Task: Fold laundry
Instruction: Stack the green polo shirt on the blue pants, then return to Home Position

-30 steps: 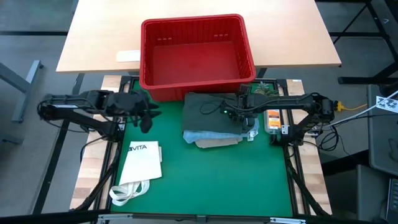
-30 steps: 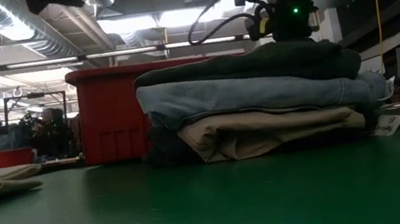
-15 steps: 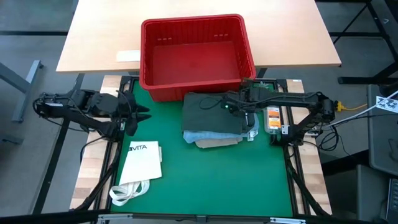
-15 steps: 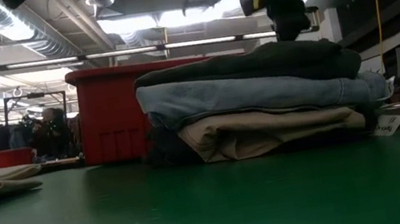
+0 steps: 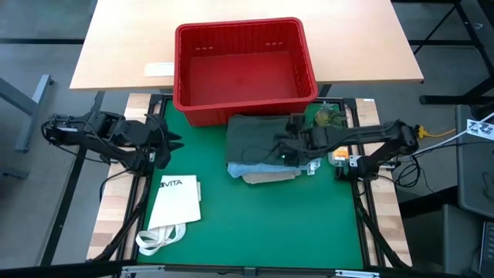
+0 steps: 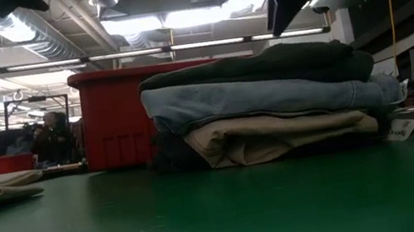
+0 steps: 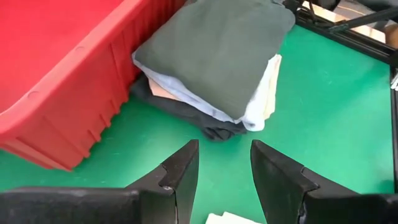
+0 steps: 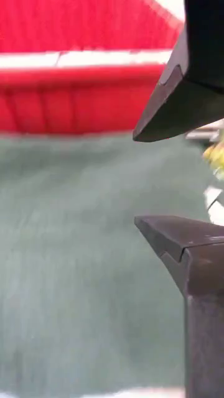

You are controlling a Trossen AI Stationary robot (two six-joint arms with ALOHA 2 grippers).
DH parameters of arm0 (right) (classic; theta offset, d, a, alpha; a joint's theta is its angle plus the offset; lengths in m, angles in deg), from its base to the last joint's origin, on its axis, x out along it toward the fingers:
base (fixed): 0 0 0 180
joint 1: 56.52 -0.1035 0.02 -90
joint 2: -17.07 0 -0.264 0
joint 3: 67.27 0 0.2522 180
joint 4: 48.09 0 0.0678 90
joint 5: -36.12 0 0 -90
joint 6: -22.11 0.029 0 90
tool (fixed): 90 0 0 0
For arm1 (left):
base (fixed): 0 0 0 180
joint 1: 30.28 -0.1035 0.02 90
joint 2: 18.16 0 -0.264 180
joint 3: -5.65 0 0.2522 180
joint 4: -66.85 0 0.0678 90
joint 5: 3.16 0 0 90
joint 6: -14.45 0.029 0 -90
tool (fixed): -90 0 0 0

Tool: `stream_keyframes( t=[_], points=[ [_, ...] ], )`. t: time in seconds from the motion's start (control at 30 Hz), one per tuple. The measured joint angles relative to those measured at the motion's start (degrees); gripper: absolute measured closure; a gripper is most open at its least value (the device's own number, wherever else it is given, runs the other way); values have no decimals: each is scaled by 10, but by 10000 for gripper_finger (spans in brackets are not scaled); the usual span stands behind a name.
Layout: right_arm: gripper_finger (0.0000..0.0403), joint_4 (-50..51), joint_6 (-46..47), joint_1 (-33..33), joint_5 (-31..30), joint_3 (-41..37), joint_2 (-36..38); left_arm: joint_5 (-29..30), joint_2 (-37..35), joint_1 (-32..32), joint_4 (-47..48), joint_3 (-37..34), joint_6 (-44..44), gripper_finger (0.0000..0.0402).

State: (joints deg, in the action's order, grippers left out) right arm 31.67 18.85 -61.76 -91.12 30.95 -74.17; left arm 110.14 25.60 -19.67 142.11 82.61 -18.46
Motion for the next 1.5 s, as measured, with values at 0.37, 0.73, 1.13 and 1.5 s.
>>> stream_keyframes(
  t=[0.37,0.73,1.13,1.5],
  points=[
    [198,-49,82,-20,56,-128,-1,1,1,0,0,0,0,262],
    [198,-16,84,-27,67,-122,-1,0,8,0,-3,0,0,262],
    [203,110,-29,-91,23,128,-1,13,20,0,-91,0,48,273],
    [382,151,-107,-102,48,279,10,14,19,-1,-219,0,141,393]
  ],
)
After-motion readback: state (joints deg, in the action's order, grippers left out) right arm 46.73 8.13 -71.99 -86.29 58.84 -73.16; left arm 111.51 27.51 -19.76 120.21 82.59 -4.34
